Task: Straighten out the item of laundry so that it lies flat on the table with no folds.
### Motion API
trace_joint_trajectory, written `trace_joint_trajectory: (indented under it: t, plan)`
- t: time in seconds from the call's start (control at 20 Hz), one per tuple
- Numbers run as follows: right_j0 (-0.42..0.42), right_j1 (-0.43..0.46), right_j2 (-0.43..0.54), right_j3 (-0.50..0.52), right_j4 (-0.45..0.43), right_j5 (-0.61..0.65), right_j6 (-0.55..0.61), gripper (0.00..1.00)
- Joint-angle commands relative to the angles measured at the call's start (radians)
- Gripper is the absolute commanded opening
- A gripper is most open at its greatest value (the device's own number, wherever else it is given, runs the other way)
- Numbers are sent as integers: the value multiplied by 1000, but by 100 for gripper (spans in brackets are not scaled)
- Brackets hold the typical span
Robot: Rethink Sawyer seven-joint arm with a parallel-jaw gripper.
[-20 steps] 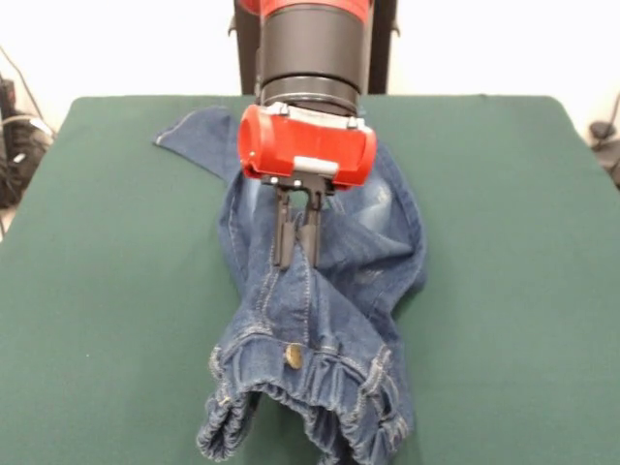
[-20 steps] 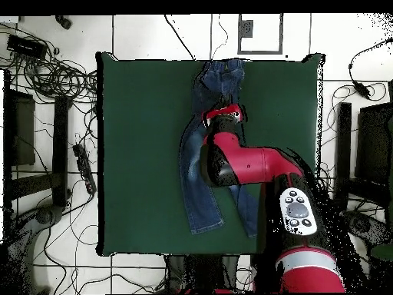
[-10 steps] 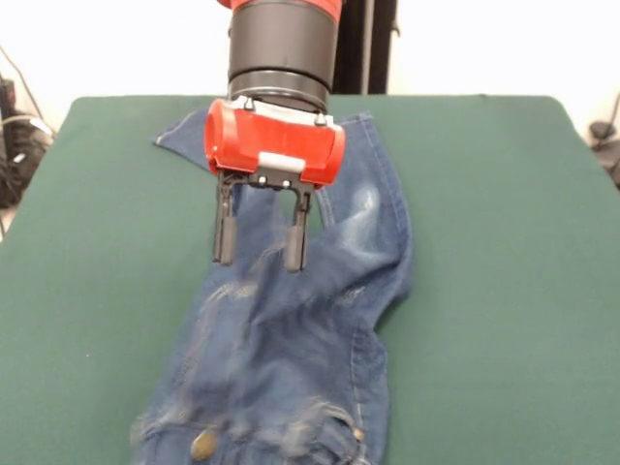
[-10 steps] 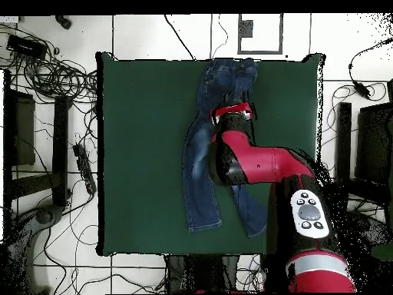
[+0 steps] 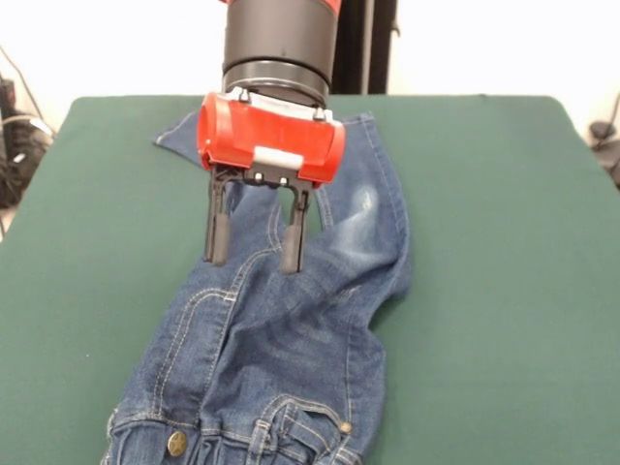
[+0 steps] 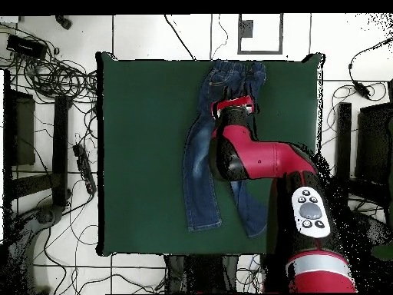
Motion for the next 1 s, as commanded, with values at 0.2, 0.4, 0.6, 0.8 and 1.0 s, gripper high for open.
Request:
trace_joint_trajectory:
  t: [0.2, 0.4, 0.6, 0.8, 1.0]
  plan:
    - [-108, -52, 260, 110, -27, 442, -28, 100]
    - [-181, -131, 352, 189, 94, 782, -128, 100]
    - [-189, -183, 363, 198, 158, 1051, -162, 100]
    - [-180, -185, 359, 179, 171, 1295, -177, 100]
    - [-171, -170, 353, 156, 156, 1419, -173, 100]
